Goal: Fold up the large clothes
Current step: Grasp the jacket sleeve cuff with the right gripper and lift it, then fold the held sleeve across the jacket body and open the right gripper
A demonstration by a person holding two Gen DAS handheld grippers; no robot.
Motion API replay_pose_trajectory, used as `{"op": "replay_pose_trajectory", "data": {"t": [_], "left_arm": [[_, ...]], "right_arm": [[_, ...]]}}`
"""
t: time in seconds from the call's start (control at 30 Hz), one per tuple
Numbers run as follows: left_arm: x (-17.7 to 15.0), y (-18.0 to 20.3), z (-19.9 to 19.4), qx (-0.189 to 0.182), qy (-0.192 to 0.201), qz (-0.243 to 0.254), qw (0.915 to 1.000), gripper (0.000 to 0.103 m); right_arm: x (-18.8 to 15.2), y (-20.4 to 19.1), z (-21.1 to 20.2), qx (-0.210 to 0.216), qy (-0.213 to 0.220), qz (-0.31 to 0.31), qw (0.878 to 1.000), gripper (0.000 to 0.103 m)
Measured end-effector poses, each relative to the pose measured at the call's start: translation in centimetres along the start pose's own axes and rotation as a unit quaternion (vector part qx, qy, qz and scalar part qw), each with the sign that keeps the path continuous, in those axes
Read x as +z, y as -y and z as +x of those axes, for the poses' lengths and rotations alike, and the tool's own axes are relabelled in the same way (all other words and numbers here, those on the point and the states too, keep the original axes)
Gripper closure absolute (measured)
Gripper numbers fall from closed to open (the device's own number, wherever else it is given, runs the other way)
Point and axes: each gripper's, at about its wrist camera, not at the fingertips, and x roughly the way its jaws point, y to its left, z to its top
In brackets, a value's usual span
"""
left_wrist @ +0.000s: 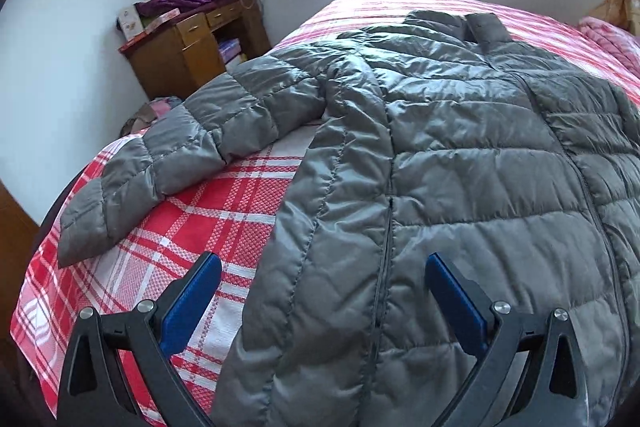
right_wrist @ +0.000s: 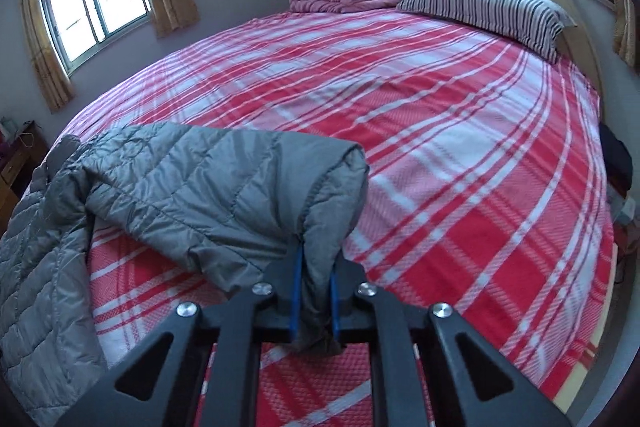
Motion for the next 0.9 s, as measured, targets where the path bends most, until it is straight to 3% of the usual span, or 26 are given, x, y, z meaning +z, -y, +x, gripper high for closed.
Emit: {"op": "replay_pose_trajectory", "data": {"t": [0.1,0.17,0.4,0.57,0.73,0.9], "left_arm": [[-0.7,0.2,0.8,0.021,0.002,0.026,0.9994,0.001],[-1.2,0.0,1.1,0.017,0.004,0.024,0.9996,0.001],[-1.3,-1.4,1.1,0.003,0.012,-0.005,0.9999,0.001],[0.1,-4.4,-2.1,0.0,0.048,-0.042,0.998,0.001],[2.8,-7.4,-3.9,0.021,0.062,-0.071,0.9953,0.001],[4.4,-8.9,-4.4,0.035,0.073,-0.086,0.9931,0.001]], "right_arm": [[1.2,-0.9,-0.7,-0.007,0.021,-0.013,1.0,0.091],[1.9,-1.6,-1.5,-0.003,0.035,-0.018,0.999,0.091],[4.0,-6.5,-4.5,0.028,0.089,-0.073,0.993,0.091],[5.8,-10.8,-6.3,0.047,0.119,-0.113,0.985,0.091],[6.2,-20.3,-9.6,0.101,0.168,-0.199,0.96,0.091],[1.5,-32.4,-10.7,0.172,0.183,-0.299,0.921,0.091]]}}
